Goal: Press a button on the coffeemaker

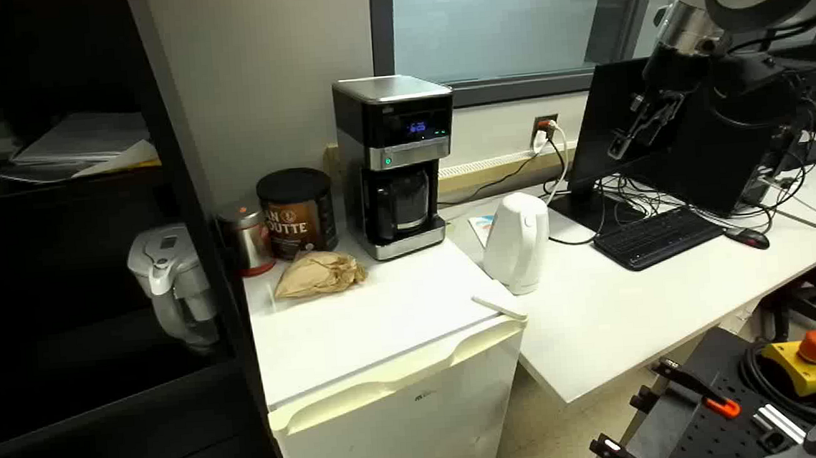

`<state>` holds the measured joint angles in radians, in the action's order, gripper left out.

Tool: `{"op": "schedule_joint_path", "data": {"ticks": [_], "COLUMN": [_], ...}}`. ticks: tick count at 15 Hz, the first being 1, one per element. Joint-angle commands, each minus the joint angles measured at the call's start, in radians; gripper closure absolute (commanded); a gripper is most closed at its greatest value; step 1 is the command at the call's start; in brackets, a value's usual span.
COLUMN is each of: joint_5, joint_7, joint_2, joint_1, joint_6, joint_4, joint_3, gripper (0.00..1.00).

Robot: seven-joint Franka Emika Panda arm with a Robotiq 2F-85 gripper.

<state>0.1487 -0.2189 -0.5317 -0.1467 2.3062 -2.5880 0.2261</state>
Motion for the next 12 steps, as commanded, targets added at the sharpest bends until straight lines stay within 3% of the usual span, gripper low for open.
{"op": "schedule_joint_path", "data": {"ticks": [1, 7, 12], "joint_5": [-0.007, -0.007, 0.004], "joint_7": [-0.005, -0.005, -0.029], "joint_2": [0.001, 0.001, 0.06], "joint_1": [-0.009, -0.009, 0.037], "joint_6": [-0.002, -0.002, 0.036], "joint_4": [0.002, 0.002, 0.038], "joint_3": [-0.009, -0.008, -0.051], "gripper": [0.0, 0.0, 0.0]}}
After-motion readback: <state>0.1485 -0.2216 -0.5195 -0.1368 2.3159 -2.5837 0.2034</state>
